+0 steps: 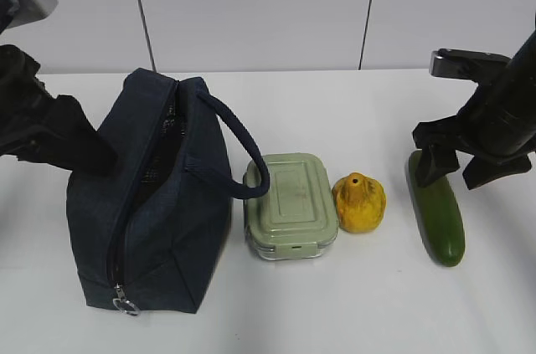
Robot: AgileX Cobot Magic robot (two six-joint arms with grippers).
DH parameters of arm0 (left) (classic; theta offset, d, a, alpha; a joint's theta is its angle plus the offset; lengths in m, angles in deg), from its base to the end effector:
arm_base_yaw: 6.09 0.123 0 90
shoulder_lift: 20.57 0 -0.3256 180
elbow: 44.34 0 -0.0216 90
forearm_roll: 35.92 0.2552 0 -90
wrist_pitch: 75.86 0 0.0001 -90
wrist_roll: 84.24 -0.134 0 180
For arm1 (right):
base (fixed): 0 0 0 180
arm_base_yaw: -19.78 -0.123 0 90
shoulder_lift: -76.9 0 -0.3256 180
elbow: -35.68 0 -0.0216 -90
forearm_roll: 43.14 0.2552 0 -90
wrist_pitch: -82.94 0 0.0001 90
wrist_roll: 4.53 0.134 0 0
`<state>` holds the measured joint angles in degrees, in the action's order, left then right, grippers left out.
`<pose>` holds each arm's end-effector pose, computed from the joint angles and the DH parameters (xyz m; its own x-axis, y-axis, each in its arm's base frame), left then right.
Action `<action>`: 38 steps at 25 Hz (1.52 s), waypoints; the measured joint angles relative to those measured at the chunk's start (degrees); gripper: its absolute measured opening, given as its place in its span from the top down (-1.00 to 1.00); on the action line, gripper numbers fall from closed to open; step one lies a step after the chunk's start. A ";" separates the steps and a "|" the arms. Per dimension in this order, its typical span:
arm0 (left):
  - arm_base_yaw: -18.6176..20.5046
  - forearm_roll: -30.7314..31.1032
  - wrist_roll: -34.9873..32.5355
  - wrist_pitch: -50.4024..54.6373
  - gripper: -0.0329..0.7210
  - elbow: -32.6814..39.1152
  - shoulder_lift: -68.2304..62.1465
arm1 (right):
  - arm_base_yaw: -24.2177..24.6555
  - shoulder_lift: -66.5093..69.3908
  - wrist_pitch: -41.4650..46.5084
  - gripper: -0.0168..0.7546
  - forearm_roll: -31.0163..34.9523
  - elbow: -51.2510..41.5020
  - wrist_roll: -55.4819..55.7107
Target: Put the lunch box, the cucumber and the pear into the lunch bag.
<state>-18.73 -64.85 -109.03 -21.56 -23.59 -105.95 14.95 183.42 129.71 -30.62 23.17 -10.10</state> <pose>0.2553 -0.1112 0.2842 -0.8475 0.3035 -0.4354 0.4579 0.8329 -0.3108 0.3570 0.0514 0.2023 -0.9682 -0.0286 -0.2484 -0.0717 0.9835 0.1662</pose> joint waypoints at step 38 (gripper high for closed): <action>-0.08 0.54 0.48 -1.12 0.86 -0.29 -3.61 | 0.00 11.26 -2.99 -0.47 -3.59 4.42 1.74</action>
<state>-18.81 -64.31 -108.54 -22.69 -23.88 -109.56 14.95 194.68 126.72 -34.22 27.59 -8.35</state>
